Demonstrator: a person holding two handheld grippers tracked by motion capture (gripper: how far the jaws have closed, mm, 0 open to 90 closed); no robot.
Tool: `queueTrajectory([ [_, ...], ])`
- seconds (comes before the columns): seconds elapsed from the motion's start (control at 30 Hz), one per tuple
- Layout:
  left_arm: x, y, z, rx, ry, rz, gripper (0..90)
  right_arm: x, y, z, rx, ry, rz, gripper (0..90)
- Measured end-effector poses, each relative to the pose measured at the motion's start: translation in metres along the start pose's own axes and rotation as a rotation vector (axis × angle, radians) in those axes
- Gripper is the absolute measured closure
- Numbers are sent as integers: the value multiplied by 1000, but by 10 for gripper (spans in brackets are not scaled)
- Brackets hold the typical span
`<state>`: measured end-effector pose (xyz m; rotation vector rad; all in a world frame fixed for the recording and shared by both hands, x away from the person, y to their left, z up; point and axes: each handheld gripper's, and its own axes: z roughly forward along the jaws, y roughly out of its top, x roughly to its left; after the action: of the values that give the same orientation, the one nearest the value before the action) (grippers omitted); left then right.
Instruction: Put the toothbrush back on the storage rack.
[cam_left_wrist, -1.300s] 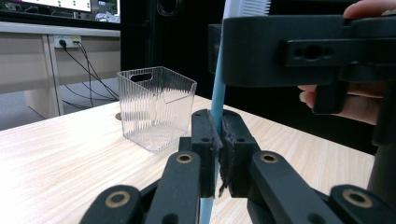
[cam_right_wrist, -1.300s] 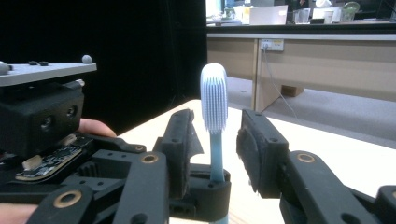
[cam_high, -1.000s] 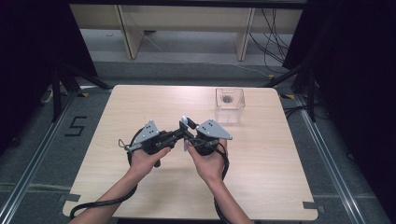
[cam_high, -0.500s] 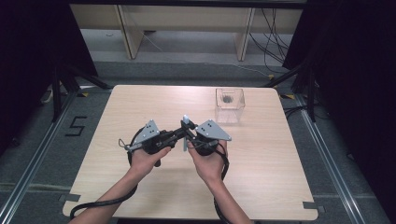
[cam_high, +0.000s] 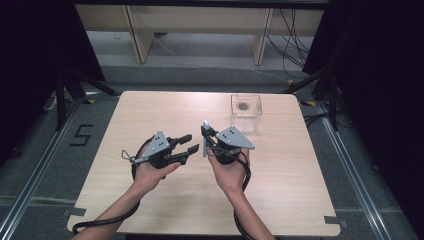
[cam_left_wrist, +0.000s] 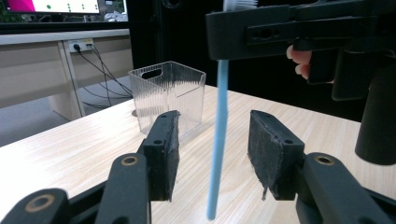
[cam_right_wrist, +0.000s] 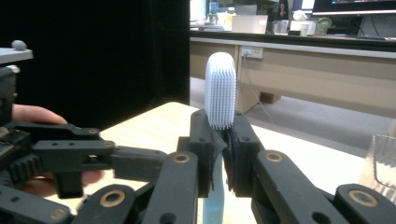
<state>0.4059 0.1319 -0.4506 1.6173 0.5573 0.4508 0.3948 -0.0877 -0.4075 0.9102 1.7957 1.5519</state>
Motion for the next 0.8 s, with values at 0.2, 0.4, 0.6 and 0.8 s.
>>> queueTrajectory([
  [0.2,4,-2,-12,4,10,2,506,-7,1,-3,1,-19,7,830],
  [0.4,11,-6,-28,19,44,2,486,-10,3,-5,7,-23,32,830],
  [0.6,20,-12,-48,22,82,-19,477,-14,4,-6,0,-35,24,843],
  [0.8,27,-20,-63,18,116,-42,477,-18,3,-6,-3,-35,30,846],
])
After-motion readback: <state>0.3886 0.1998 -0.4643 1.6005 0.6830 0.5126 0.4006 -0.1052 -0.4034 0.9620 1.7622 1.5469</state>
